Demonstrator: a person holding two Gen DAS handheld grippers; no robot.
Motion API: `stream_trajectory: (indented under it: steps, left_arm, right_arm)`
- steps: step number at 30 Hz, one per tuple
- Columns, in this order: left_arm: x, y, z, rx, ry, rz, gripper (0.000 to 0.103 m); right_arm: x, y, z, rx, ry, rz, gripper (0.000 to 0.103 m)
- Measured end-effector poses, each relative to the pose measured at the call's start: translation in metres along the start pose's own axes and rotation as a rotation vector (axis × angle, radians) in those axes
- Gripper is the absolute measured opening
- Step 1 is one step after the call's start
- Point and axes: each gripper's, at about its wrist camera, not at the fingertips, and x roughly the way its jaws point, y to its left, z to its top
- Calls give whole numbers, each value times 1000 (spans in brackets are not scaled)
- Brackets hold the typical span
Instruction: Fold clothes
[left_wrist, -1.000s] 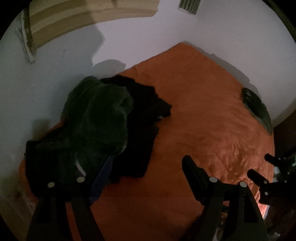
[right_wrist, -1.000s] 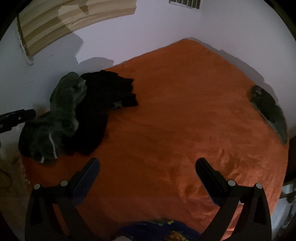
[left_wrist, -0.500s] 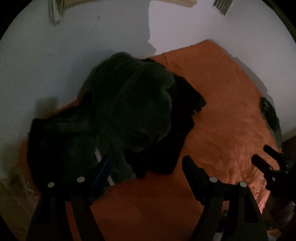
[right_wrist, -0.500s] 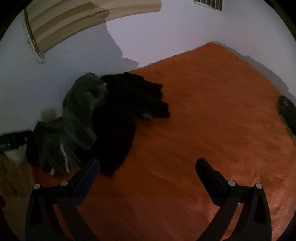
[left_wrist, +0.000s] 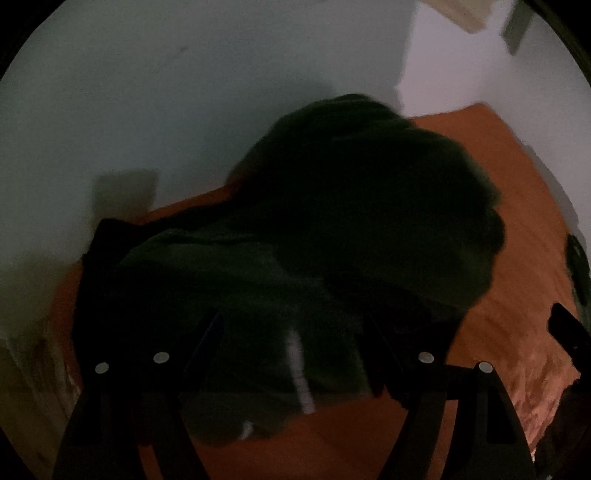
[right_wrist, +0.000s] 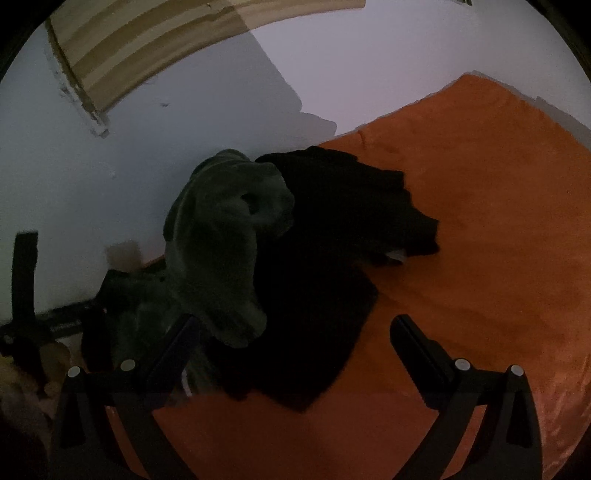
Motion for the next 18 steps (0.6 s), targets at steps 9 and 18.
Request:
stream_trajectory:
  steps: [9, 18]
  left_arm:
    - [37, 32, -1, -68, 40, 13, 79]
    - [49, 42, -9, -35, 47, 41, 79]
  right_arm:
    - [56, 10, -2, 20, 68, -14, 103]
    - [84, 25, 0, 17, 87, -46, 103]
